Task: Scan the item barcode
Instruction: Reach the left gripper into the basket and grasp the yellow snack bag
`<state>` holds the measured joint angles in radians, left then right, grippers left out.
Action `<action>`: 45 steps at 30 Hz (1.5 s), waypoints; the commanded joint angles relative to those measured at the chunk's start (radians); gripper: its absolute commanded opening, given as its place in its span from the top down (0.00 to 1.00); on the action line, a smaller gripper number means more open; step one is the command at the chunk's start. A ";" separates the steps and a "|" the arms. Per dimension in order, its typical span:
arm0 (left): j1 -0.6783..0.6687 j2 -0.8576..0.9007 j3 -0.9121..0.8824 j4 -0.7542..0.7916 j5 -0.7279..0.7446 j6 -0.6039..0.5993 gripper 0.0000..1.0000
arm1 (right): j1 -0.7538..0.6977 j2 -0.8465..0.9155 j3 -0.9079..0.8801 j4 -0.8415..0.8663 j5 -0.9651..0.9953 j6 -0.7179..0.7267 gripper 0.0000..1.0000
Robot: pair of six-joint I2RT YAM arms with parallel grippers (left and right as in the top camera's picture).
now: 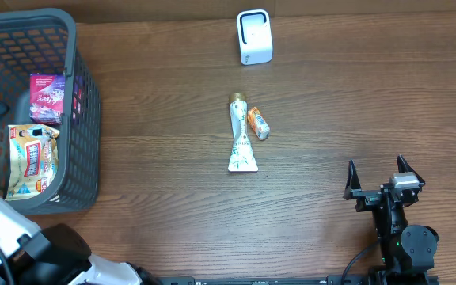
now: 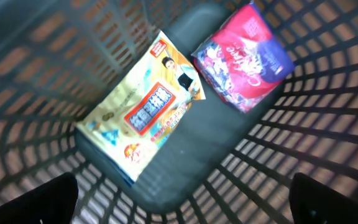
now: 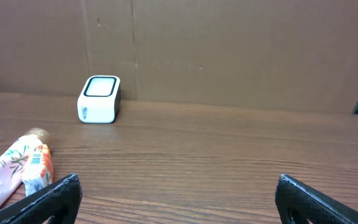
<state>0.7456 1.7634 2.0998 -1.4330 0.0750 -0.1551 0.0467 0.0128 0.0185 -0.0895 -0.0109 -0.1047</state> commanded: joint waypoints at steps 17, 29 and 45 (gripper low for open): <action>-0.105 0.114 -0.406 0.224 -0.267 0.201 0.02 | 0.005 -0.010 -0.011 0.006 0.002 -0.001 0.00; -0.105 0.114 -0.703 0.518 -0.266 0.257 0.18 | 0.005 -0.010 -0.011 0.006 0.002 -0.001 0.00; -0.102 0.114 -0.852 0.769 -0.266 0.283 0.19 | 0.005 -0.010 -0.011 0.006 0.002 -0.001 0.00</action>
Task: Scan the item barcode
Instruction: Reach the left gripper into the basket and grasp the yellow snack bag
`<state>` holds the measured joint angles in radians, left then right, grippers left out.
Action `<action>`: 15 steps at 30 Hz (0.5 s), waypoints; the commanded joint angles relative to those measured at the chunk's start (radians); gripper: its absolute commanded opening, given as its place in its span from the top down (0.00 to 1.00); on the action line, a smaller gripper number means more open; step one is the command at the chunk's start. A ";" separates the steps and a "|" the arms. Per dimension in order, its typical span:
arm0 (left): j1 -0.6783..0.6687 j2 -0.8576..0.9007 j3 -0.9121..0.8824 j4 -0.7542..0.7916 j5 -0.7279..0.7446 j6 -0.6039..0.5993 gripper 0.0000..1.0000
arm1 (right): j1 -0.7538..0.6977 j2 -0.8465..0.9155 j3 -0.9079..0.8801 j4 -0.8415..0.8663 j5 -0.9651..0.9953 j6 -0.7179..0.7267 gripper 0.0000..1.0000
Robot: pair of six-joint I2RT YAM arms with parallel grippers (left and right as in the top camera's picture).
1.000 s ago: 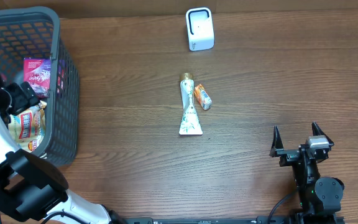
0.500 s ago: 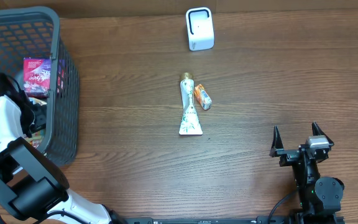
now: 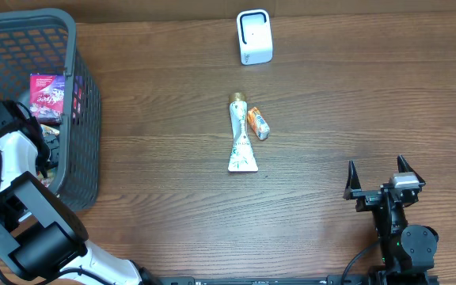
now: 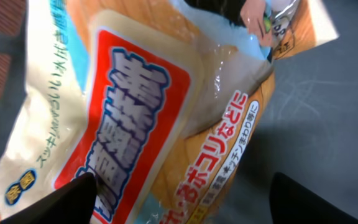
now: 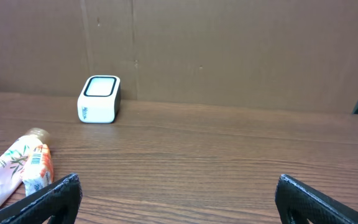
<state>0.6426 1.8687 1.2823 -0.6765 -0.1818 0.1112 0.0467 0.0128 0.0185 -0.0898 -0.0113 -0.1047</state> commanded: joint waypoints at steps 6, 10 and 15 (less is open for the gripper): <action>0.001 0.009 -0.040 0.010 -0.009 0.016 0.31 | 0.005 -0.010 -0.011 0.007 0.003 -0.001 0.00; 0.001 0.009 -0.048 0.002 -0.009 0.016 0.37 | 0.005 -0.010 -0.011 0.007 0.003 -0.001 0.00; 0.001 0.009 -0.089 0.016 -0.009 0.016 0.37 | 0.005 -0.010 -0.011 0.007 0.003 -0.001 0.00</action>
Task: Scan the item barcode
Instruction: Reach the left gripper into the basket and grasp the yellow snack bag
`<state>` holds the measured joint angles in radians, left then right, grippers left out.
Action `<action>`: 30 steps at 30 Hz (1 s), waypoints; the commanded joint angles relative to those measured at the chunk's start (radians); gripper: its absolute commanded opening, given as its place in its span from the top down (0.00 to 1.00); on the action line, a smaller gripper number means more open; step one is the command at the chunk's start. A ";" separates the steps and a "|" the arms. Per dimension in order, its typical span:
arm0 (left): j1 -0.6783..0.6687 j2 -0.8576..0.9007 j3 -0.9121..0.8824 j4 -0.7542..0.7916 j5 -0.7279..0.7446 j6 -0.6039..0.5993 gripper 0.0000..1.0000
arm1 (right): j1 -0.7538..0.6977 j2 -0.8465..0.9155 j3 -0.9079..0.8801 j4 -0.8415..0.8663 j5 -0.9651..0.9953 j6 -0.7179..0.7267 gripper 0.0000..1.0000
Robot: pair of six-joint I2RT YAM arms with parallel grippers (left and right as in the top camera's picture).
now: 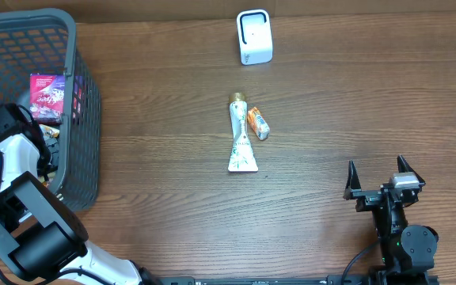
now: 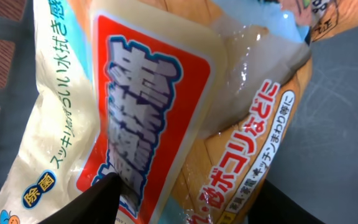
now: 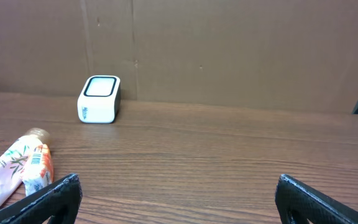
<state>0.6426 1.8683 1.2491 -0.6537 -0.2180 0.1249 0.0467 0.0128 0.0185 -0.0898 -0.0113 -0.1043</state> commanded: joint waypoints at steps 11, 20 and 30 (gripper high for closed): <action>0.001 0.010 -0.076 -0.008 0.028 0.002 0.96 | 0.005 -0.010 -0.011 0.007 0.003 -0.001 0.00; -0.005 -0.072 0.084 -0.127 0.155 -0.088 0.96 | 0.005 -0.010 -0.011 0.007 0.003 -0.001 0.00; -0.005 -0.270 0.387 -0.317 0.272 -0.163 0.96 | 0.005 -0.010 -0.011 0.007 0.003 -0.001 0.00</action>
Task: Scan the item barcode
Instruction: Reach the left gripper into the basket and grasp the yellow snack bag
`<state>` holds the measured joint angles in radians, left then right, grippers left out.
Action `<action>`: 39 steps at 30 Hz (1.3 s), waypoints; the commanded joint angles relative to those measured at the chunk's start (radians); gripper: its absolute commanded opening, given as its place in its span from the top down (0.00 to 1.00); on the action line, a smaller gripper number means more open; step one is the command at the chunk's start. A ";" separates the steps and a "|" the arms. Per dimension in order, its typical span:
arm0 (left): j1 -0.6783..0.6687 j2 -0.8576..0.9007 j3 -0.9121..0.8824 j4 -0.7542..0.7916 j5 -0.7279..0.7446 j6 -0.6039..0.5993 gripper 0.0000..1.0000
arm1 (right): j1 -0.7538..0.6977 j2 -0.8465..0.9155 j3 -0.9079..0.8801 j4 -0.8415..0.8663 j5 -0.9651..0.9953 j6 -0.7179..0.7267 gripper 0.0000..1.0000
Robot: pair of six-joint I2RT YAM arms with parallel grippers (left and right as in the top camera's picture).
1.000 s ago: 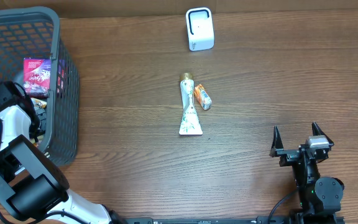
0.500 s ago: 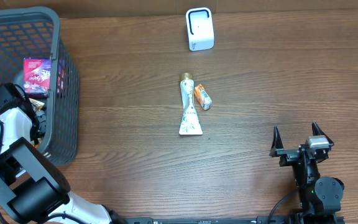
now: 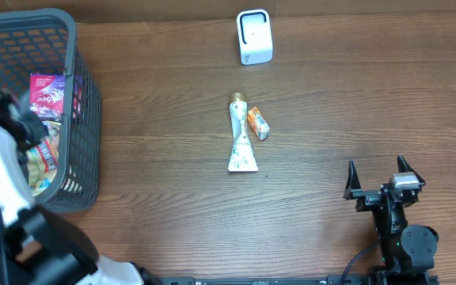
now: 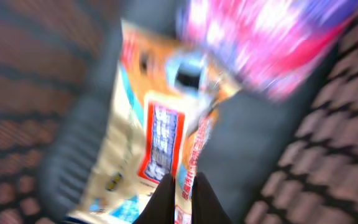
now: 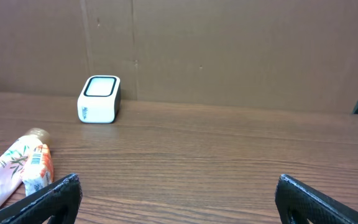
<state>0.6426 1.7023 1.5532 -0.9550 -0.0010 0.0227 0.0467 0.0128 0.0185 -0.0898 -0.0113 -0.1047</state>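
Observation:
Down in the grey basket, my left gripper is shut on the edge of a yellow-and-orange snack bag. That view is blurred by motion. From overhead the bag shows beside the blurred left arm, with a pink packet just beyond it. The white scanner stands at the table's far edge. My right gripper rests open and empty at the near right.
A cream tube and a small orange box lie side by side mid-table, between basket and scanner. In the right wrist view the scanner stands before a brown cardboard wall. The basket's mesh walls close in on the left arm.
The left fingers stood apart on either side of the snack bag, close against it. Now they are shut on its edge, and the wrist is farther above the basket floor. The right arm has not moved.
The left wrist first looked down from above on the snack bag and pink packet in the basket. Then it was low over the bag with fingers wide, then narrower around it. Now it grips the bag, higher up.

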 commanded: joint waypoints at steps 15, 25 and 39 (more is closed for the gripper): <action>-0.005 -0.143 0.066 -0.034 0.016 -0.071 0.00 | 0.005 -0.010 -0.011 0.007 0.003 -0.001 0.00; -0.003 0.103 0.065 -0.036 0.017 -0.071 0.00 | 0.005 -0.010 -0.011 0.007 0.003 -0.001 0.00; -0.025 0.407 0.065 -0.040 -0.084 -0.080 0.00 | 0.005 -0.010 -0.011 0.007 0.003 -0.001 0.00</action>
<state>0.6361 2.0659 1.6234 -0.9951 -0.0330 -0.0433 0.0467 0.0128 0.0185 -0.0898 -0.0109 -0.1051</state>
